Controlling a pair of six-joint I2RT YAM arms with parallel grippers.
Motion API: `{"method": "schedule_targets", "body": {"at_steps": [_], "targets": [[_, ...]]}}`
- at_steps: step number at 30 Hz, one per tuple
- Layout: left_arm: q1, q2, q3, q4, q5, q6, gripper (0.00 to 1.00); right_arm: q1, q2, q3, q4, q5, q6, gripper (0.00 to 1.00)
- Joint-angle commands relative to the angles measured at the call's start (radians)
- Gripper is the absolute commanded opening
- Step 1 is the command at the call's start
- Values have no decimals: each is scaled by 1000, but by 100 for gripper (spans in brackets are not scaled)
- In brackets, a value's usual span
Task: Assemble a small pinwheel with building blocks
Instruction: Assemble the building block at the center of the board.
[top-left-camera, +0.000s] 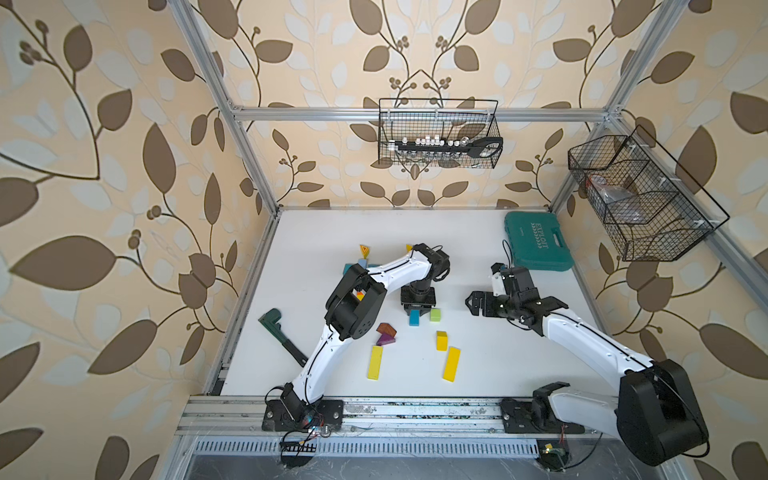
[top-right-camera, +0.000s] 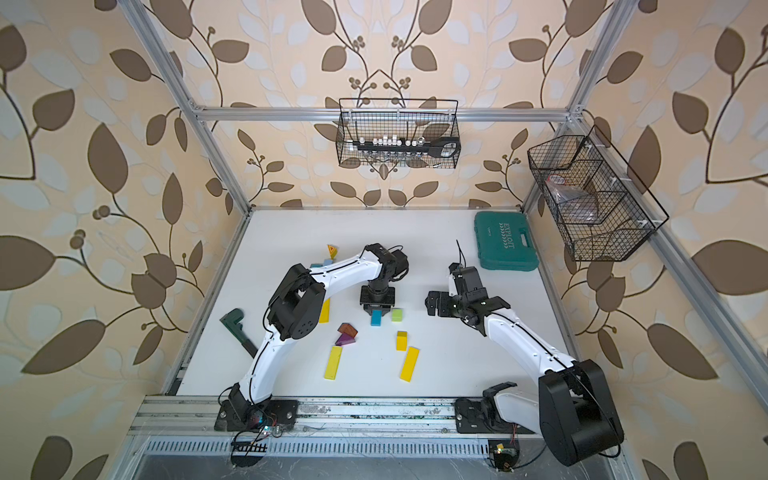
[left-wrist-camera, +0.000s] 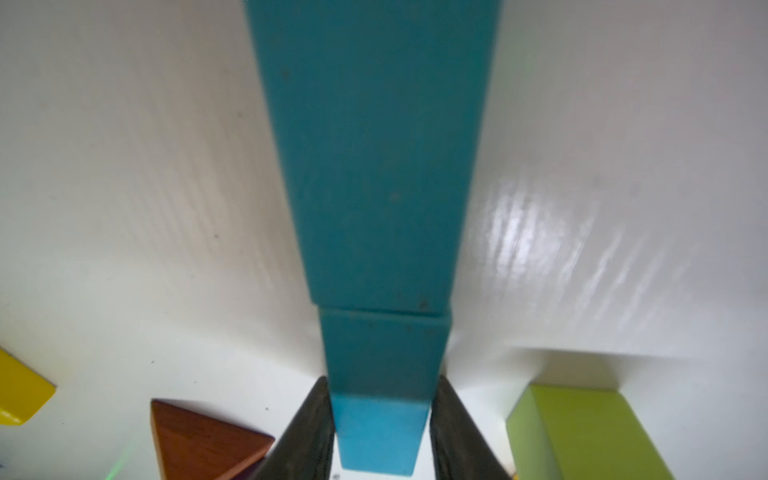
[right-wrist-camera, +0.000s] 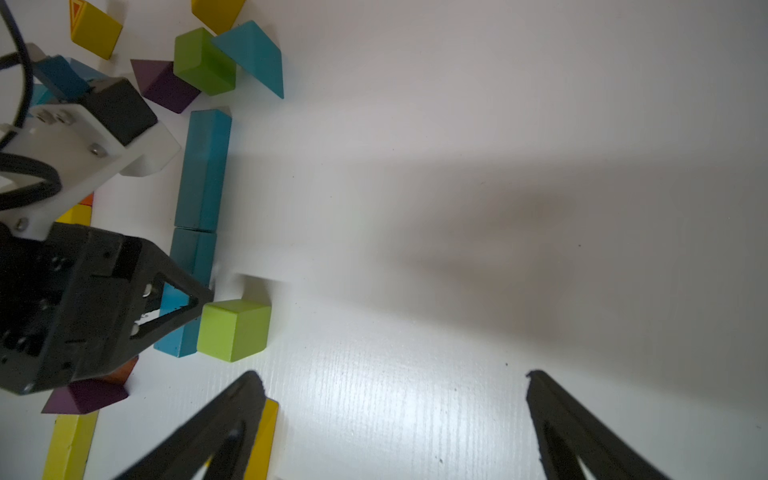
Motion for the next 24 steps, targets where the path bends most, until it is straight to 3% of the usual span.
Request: {"method": "schedule_targets", "body": {"at_steps": [1,24], "targets": [[6,18,29,-13,-6,15,40,-4,0,19,13,-12,-3,100],[7,9,16,-44,-33,-22,35,-7,-4,19,9,-23,-5,100]]}}
